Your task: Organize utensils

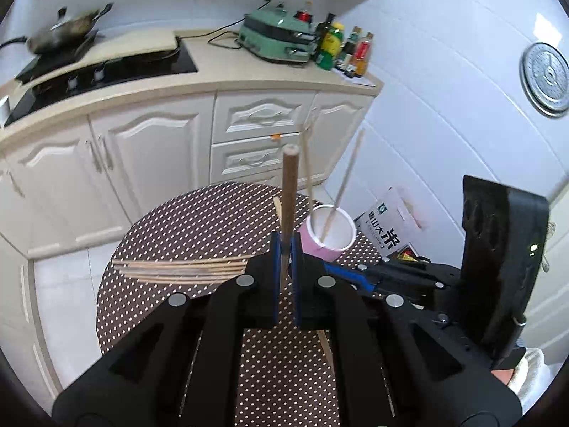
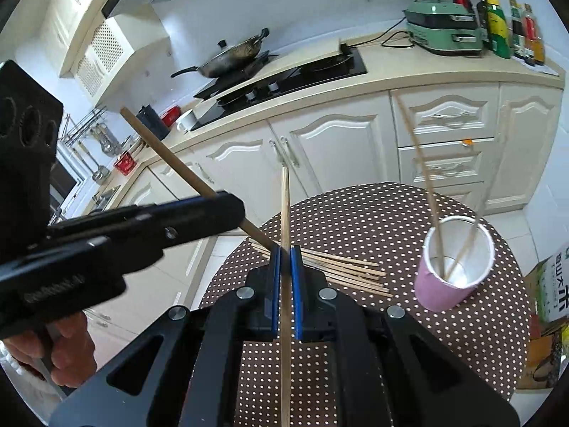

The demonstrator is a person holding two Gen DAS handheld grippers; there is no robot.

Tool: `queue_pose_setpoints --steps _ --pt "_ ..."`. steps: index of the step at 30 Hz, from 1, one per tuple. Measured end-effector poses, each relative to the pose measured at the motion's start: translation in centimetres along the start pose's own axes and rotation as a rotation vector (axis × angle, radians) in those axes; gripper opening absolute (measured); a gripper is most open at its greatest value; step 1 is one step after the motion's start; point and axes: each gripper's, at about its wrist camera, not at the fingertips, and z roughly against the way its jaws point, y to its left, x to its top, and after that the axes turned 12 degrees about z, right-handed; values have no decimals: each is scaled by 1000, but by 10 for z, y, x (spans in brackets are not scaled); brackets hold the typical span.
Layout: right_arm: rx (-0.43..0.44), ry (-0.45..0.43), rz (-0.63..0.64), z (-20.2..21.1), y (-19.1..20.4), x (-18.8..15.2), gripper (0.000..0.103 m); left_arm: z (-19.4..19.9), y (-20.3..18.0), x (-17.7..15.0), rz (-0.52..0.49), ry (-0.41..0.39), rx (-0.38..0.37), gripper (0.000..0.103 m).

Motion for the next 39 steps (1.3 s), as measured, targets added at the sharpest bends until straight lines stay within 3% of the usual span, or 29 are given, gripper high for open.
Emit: queue_pose_setpoints --steps 6,17,29,39 --pt "-8 -60 -47 28 -18 -4 5 2 -28 6 -45 -25 -32 6" --pt "-210 -242 -48 58 -64 16 5 -14 -63 26 -71 -49 -28 6" --pt "-289 -339 -8 32 -117 49 5 -45 -76 55 -57 -36 -11 6" --pt "-287 -325 14 5 -142 58 5 -83 -75 56 -41 36 18 6"
